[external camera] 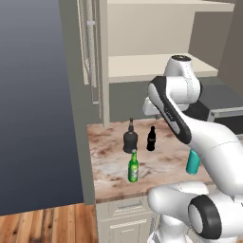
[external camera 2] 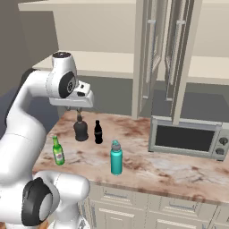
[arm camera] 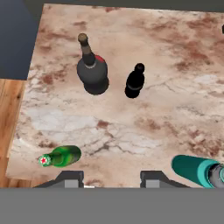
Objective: Sort all alcoholic drinks to one cabinet, and non-alcoholic drinks to the other.
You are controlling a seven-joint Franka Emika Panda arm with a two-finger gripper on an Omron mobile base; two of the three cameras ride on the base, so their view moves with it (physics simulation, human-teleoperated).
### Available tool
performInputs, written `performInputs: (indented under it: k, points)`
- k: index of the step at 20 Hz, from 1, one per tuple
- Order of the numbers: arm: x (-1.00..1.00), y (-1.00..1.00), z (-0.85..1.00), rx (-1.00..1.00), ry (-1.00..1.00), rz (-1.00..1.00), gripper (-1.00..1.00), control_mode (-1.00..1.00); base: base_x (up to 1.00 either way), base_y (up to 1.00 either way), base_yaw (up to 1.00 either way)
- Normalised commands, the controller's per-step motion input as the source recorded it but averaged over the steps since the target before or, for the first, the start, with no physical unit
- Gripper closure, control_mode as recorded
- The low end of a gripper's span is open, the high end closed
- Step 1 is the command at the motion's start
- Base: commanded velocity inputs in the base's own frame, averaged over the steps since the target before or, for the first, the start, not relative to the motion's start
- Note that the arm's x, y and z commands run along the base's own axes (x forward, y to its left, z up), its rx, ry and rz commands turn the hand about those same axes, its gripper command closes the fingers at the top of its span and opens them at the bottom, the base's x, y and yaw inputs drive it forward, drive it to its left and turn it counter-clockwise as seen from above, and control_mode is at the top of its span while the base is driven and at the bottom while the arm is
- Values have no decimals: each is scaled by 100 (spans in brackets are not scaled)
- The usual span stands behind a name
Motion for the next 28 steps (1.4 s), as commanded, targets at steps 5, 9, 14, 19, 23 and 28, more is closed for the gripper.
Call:
performInputs:
  k: [5,9,14,19,23,28]
  points:
    - [-53,7,-17,0,-5,1,-100,-100,0,0,0]
    - [-99,35,-57,0,-16,11,-100,-100,0,0,0]
    - [-99,53,-61,0,-15,14,-100,-100,0,0,0]
    - [-55,50,-62,0,-8,9,-100,-100,0,0,0]
    - [18,12,-50,0,-8,1,-100,-100,0,0,0]
    - [39,0,-37,0,-4,0,-100,-100,0,0,0]
